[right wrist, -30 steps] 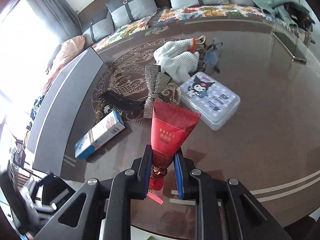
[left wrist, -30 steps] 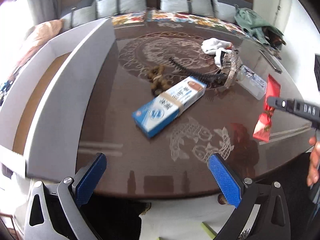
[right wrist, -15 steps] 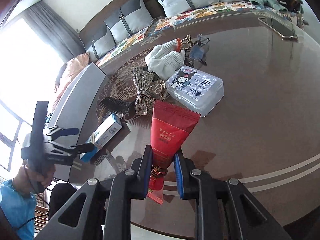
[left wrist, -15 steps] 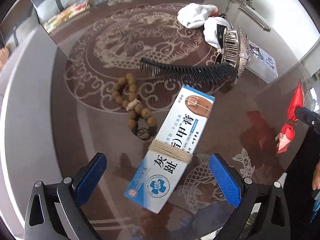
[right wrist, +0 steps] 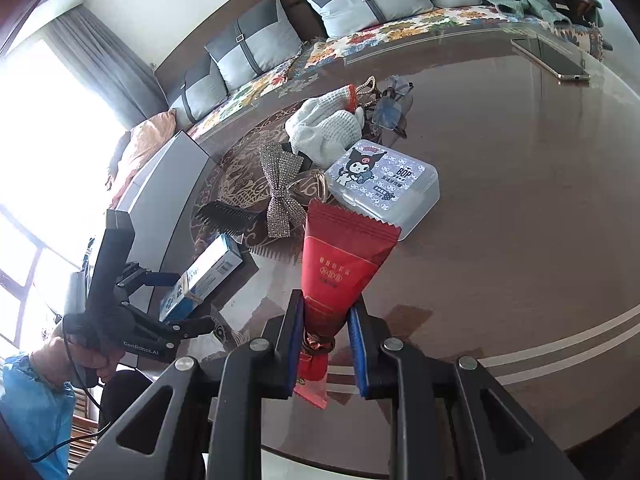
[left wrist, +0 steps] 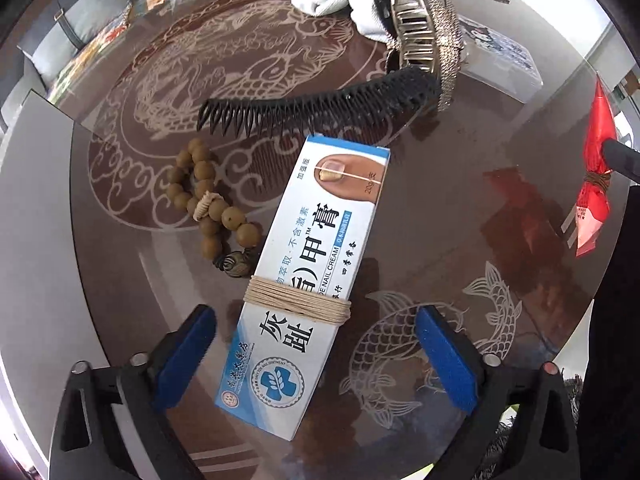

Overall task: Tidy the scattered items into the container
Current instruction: 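Grasp the blue-white ointment box with the left gripper while right holds red packet, then carry the ointment box and red packet with both grippers over the white box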

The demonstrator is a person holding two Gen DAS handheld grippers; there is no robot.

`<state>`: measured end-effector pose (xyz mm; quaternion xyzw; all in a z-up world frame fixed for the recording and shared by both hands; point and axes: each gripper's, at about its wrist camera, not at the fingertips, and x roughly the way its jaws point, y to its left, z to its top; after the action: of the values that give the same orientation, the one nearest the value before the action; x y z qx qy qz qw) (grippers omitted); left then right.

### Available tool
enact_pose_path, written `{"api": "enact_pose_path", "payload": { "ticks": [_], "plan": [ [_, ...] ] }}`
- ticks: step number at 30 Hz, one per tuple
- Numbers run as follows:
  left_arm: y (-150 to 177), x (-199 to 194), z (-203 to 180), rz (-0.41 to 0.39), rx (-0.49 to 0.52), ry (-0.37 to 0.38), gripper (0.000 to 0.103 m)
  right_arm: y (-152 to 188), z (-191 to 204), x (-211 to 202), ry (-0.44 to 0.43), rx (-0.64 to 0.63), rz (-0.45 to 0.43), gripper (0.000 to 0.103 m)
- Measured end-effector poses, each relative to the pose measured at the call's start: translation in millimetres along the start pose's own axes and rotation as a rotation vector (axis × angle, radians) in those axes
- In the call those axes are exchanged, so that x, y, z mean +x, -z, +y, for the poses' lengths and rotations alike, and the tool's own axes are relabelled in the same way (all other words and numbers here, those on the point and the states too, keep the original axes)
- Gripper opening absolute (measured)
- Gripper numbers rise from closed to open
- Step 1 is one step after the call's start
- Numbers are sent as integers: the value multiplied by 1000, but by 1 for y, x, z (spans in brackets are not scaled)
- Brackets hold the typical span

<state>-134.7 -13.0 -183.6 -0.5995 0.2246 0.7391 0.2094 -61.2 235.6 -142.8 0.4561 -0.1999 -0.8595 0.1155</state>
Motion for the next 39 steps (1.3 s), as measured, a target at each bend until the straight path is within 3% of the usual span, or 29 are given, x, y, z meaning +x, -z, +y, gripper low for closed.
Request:
{"api": "enact_pose_path", "payload": {
  "ticks": [2, 4, 10, 14, 17, 25, 28, 39],
  "plan": [
    [3, -3, 3, 4, -25, 39, 62, 1, 1, -1, 2, -3, -2, 22],
    [7, -5, 7, 5, -70, 66, 42, 2, 0, -2, 3, -2, -2, 22],
    [28, -17, 5, -20, -163, 76, 42, 7, 4, -5, -4, -16, 8, 22],
    [51, -40, -14, -97, -227, 123, 42, 9, 11, -7, -15, -33, 17, 22],
    [61, -55, -19, -145, -275, 114, 42, 10, 19, -6, -12, -52, 25, 22],
    [56, -79, -7, -240, -401, 129, 42, 16, 58, -9, -4, -159, 38, 22],
    [69, -84, -8, -263, -448, 146, 42, 16, 66, -11, 17, -189, 33, 22],
    [83, -104, -14, -323, -474, 133, 42, 19, 78, -12, 47, -202, 42, 22]
  ]
}}
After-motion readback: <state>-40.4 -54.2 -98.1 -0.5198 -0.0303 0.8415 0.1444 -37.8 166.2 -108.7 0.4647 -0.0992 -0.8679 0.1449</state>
